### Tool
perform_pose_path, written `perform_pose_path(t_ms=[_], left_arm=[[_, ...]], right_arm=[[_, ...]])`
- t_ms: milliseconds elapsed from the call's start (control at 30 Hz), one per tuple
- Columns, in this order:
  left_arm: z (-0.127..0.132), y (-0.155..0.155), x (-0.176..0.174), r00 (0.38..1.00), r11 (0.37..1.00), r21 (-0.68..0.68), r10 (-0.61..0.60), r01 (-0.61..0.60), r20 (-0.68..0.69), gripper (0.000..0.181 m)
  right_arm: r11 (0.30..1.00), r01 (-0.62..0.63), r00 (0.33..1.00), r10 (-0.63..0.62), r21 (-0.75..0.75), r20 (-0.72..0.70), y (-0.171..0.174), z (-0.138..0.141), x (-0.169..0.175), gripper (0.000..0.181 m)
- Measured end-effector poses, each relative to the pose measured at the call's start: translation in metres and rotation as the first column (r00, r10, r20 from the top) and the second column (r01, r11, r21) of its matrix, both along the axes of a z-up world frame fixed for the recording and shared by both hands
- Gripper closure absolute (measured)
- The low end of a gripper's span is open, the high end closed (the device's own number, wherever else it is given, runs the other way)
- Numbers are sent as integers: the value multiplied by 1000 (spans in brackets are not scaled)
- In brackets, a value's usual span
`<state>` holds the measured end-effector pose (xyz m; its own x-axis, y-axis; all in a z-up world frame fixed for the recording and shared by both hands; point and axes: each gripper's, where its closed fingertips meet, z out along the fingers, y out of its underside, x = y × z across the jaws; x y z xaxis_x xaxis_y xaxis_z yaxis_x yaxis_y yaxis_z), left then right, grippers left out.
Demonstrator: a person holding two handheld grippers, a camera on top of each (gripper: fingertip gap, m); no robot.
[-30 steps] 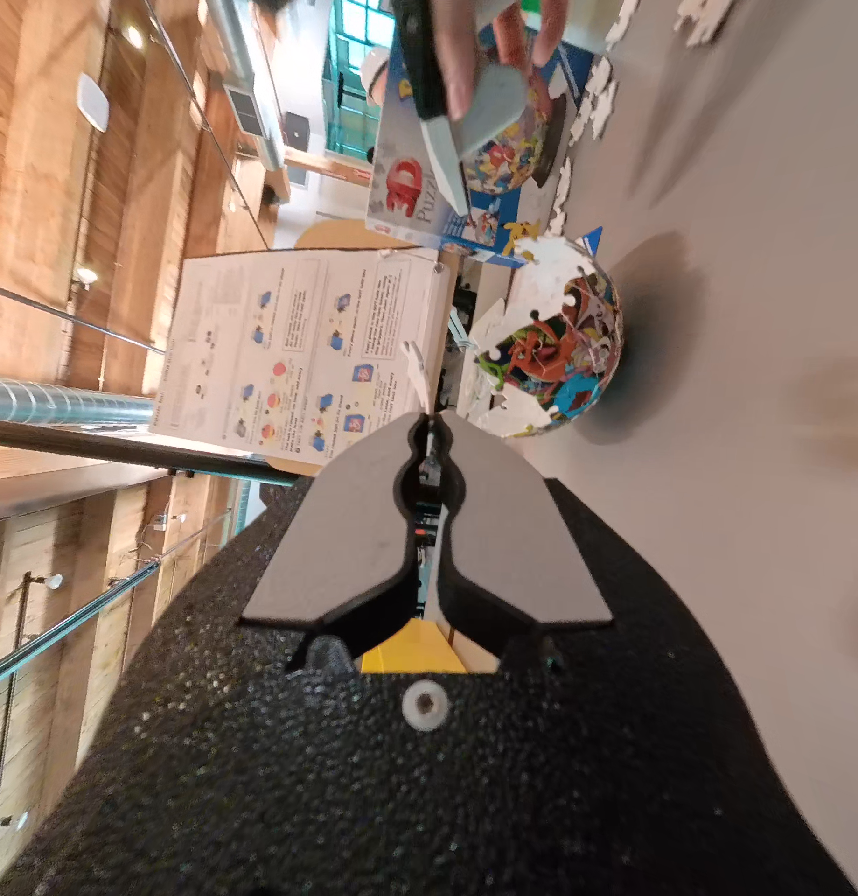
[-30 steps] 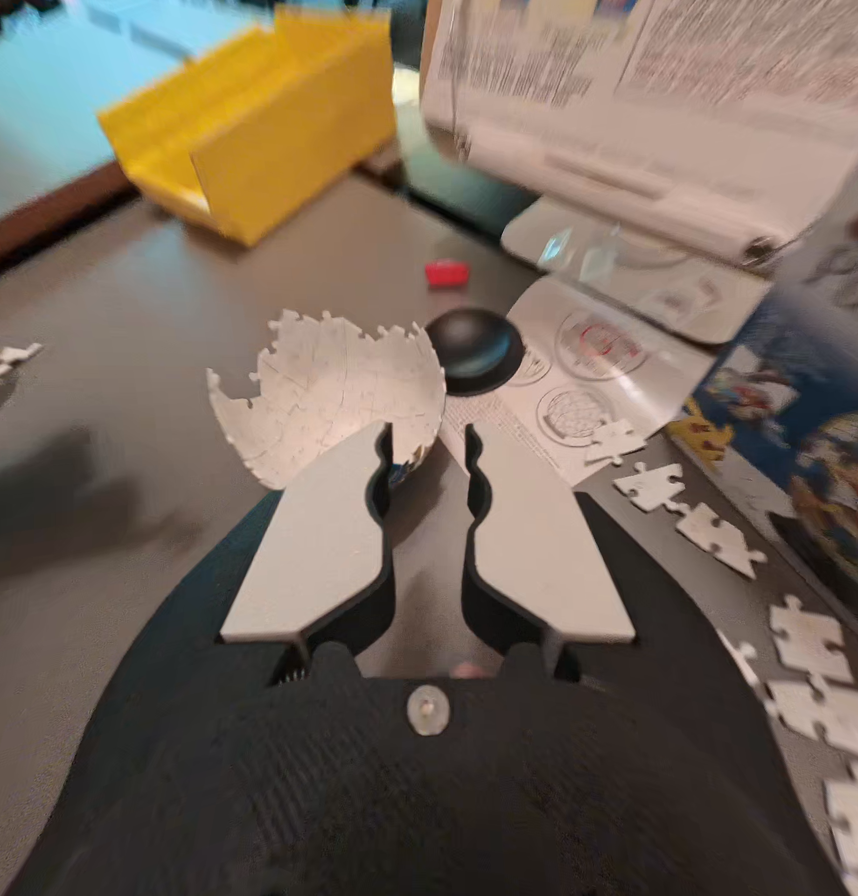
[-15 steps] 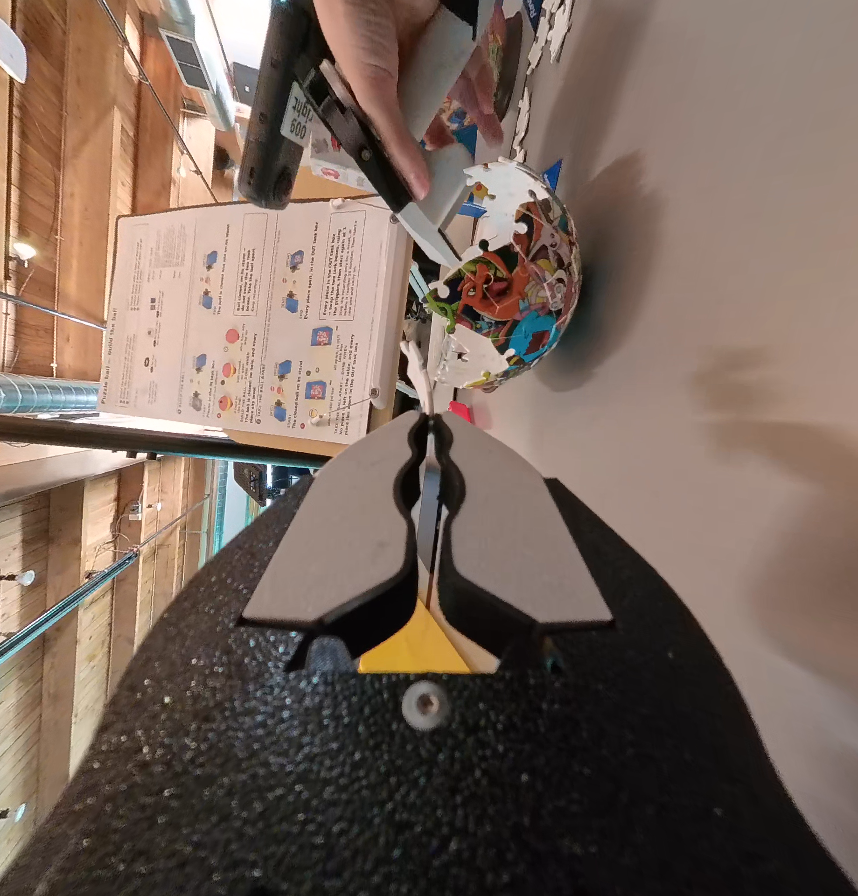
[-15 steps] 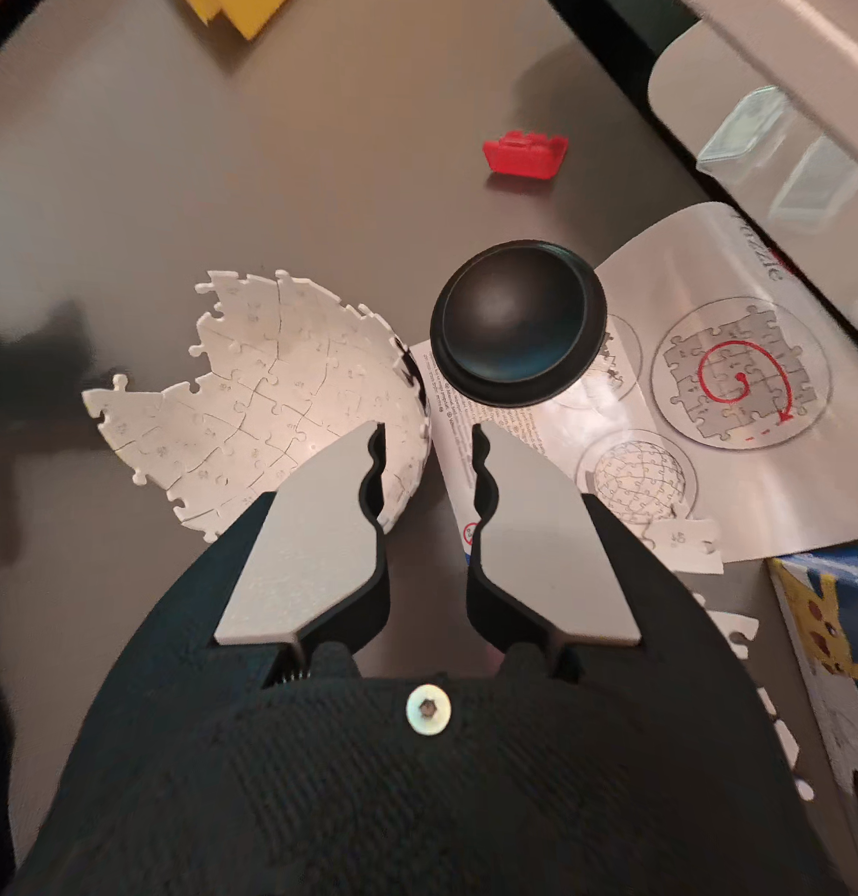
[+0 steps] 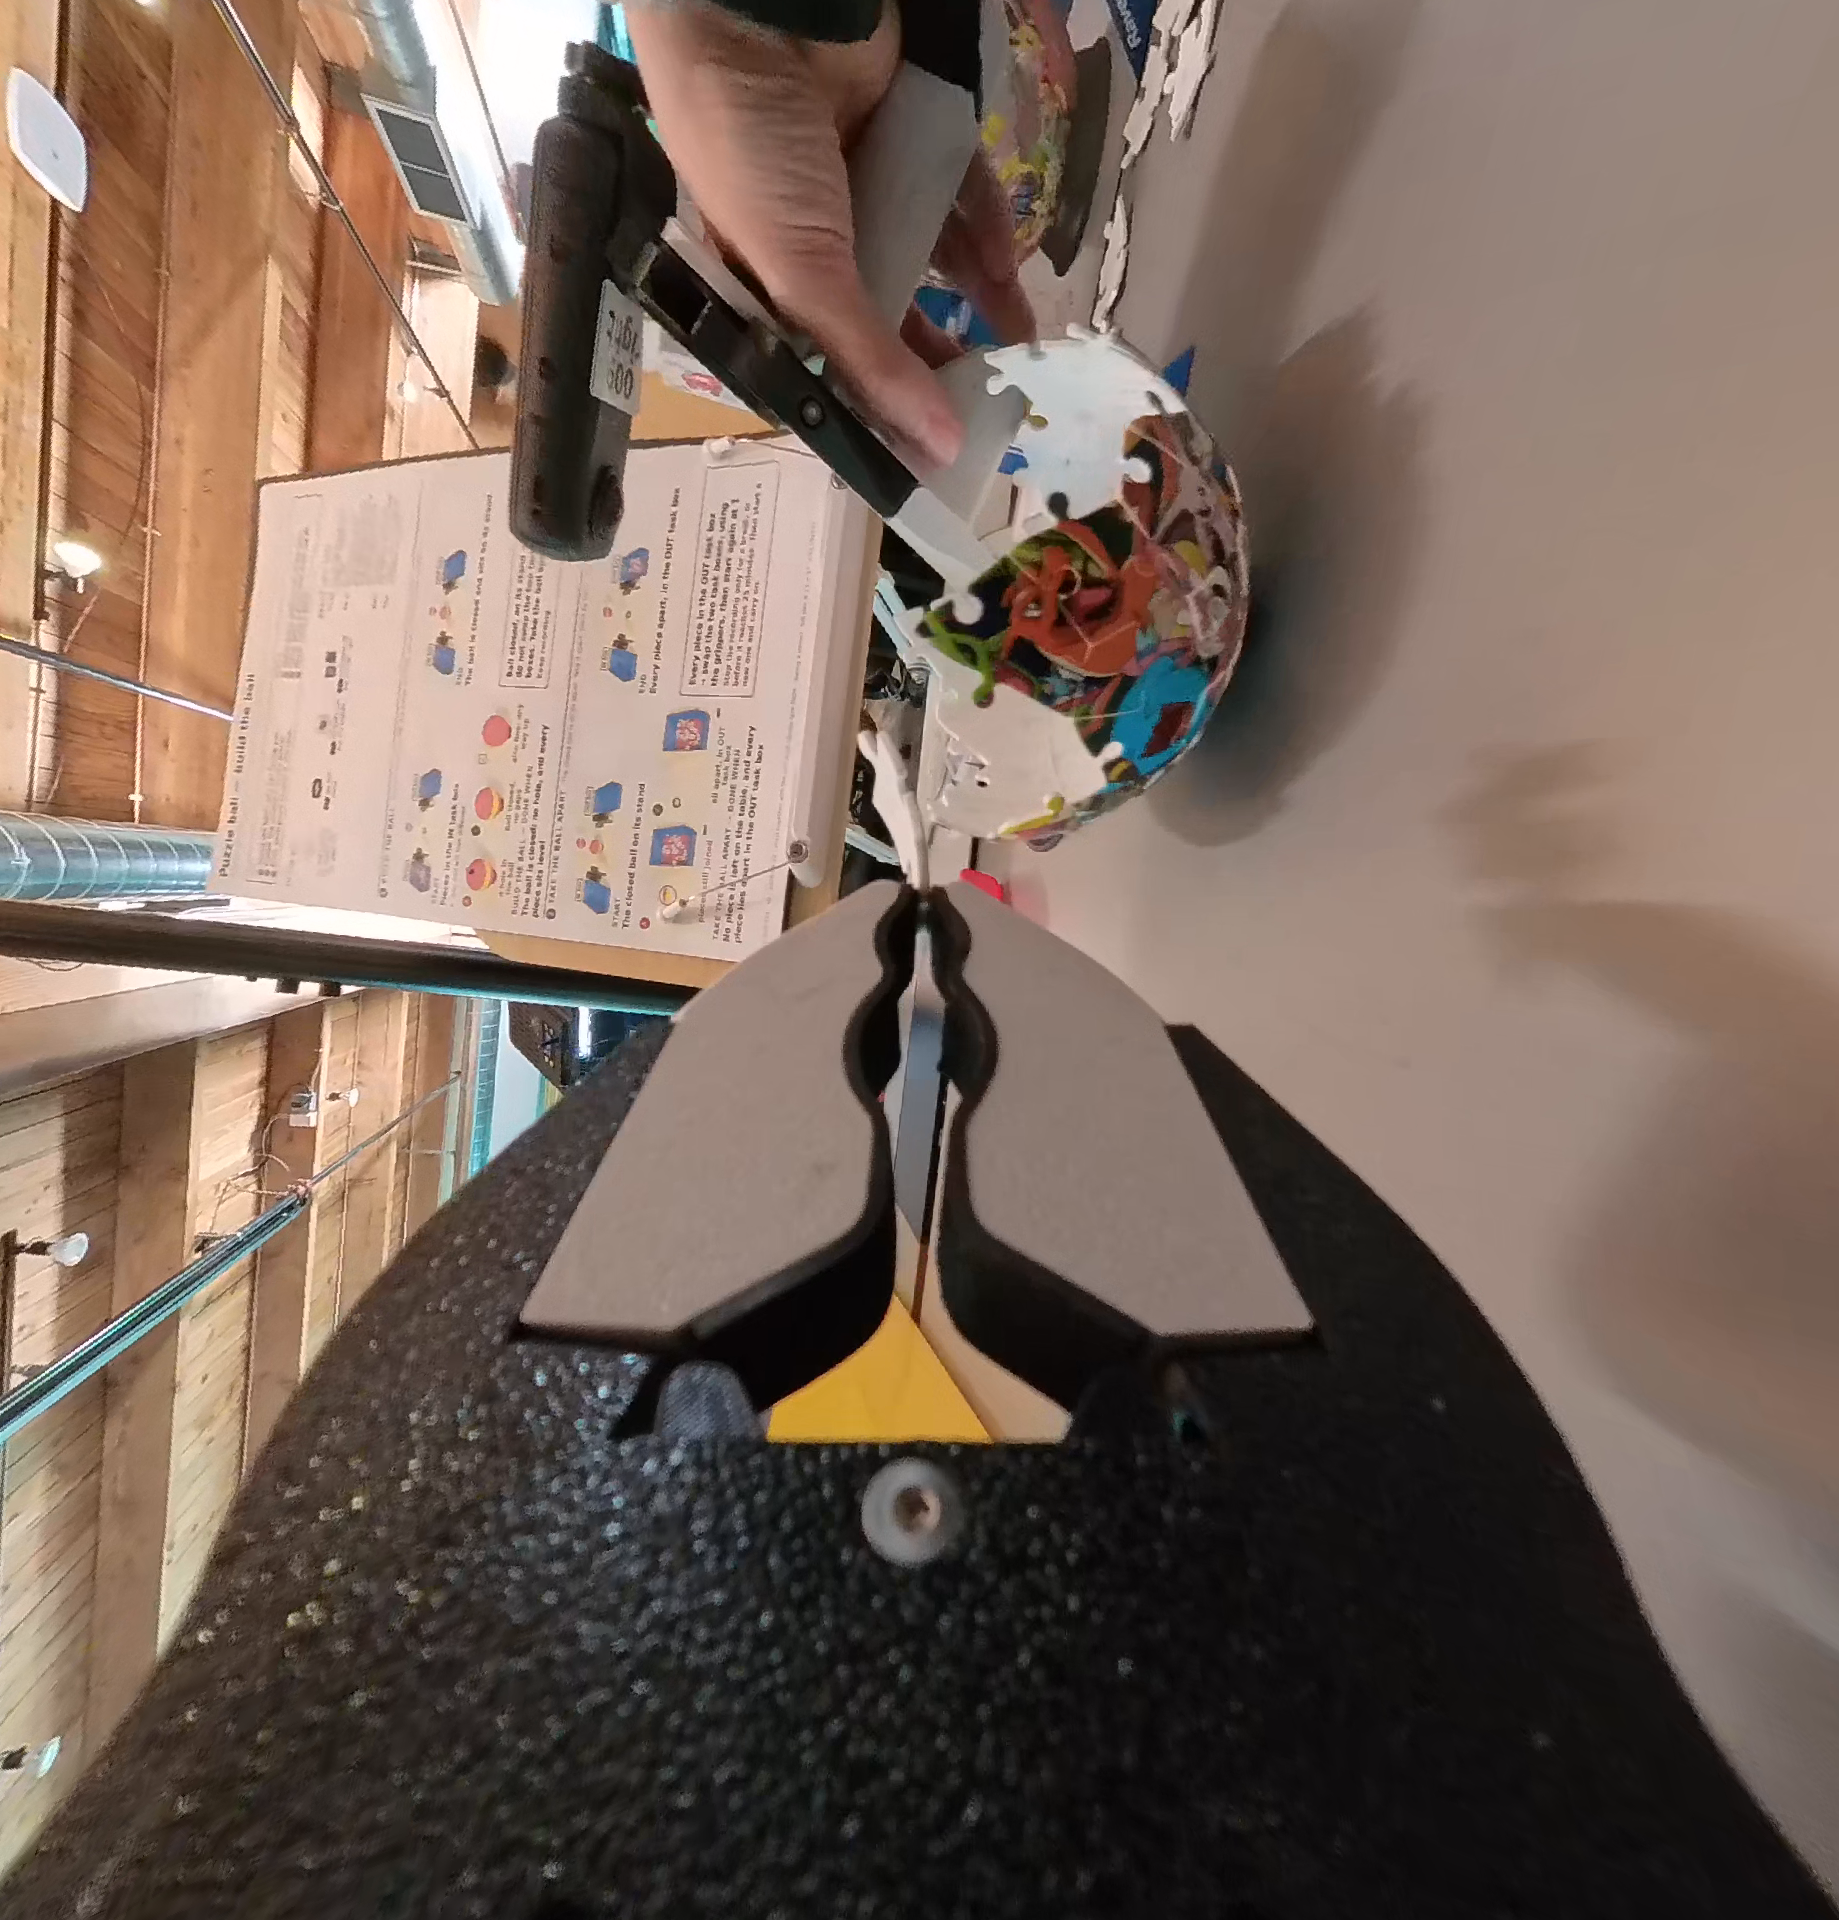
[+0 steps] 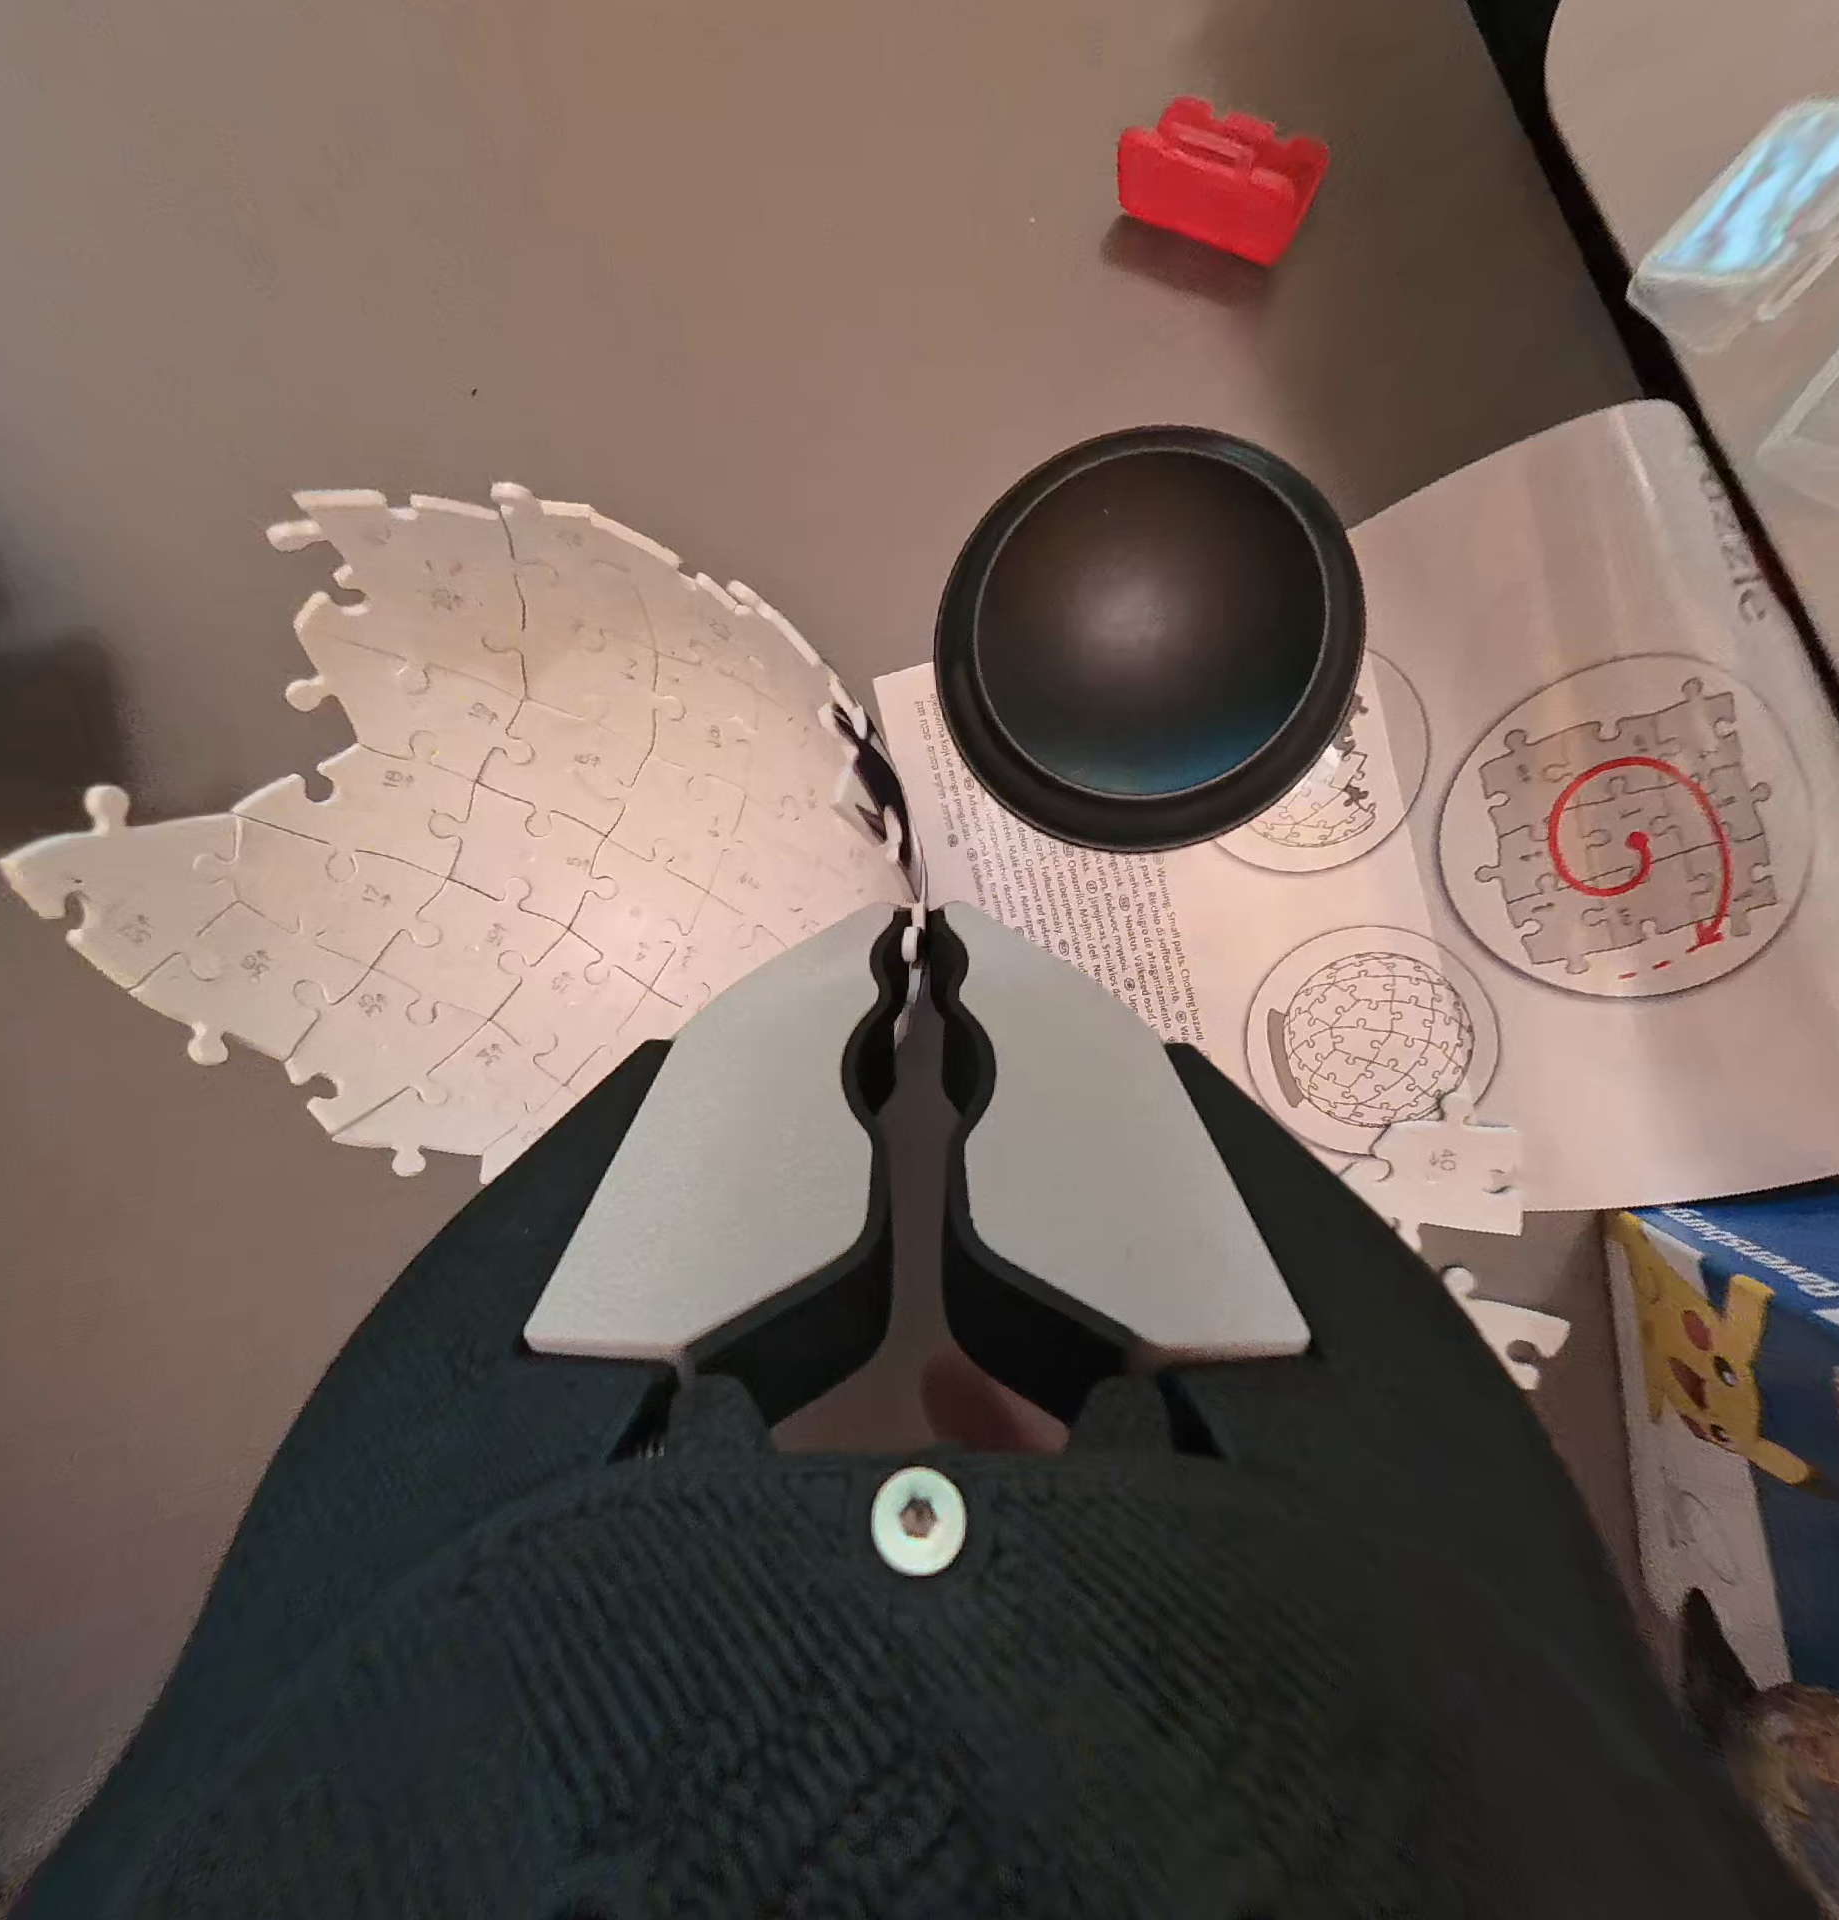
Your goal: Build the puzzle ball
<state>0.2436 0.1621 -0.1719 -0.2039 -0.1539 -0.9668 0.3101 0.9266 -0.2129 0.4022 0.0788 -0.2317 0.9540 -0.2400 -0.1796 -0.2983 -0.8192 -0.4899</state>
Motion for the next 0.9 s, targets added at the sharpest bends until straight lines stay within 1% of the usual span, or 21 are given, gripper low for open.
perform_pose_path(t_ms=[33,100,167,233,300,367,433,567,633,700,833,900], left_arm=[[1,-1,-1,1000,1000,-7,-2,2,1,180],[2,-3,-3,1000,1000,-18,-10,10,-1,180],[-1,-4,-4,1000,1000,-10,-15,15,-13,180],[-5,-6,-7,999,1000,-1,-26,26,-33,180],[-12,-12,-12,994,998,-11,-56,55,-94,180],[-22,-17,-17,984,997,-18,-78,76,-160,179],[-34,-21,-22,969,996,4,-84,88,-234,179],[-52,-24,-27,951,992,84,-65,95,-302,179],[-58,-24,-28,950,985,145,-45,94,-308,179],[-63,-22,-28,948,977,196,-21,87,-317,179],[-70,-19,-29,942,962,261,10,83,-336,179],[-73,-18,-29,943,954,288,22,80,-333,179]], right_arm=[[1000,-14,999,14,1,37,1,2,-1,178],[1000,-22,991,22,3,129,3,9,-4,178],[1000,-20,969,20,-3,248,4,18,-8,178],[1000,-26,928,27,-9,372,4,26,-15,178],[1000,-31,871,30,-6,490,3,35,-24,178],[999,-38,795,32,-3,605,3,43,-34,178],[999,-49,700,44,-14,713,1,49,-43,178],[995,-78,465,93,-63,880,1,63,-63,177],[992,-97,366,106,-75,925,3,68,-74,178],[990,-115,284,115,-85,952,4,72,-83,178],[985,-140,143,117,-97,983,6,78,-99,178],[985,-138,85,113,-101,990,5,80,-104,178]])
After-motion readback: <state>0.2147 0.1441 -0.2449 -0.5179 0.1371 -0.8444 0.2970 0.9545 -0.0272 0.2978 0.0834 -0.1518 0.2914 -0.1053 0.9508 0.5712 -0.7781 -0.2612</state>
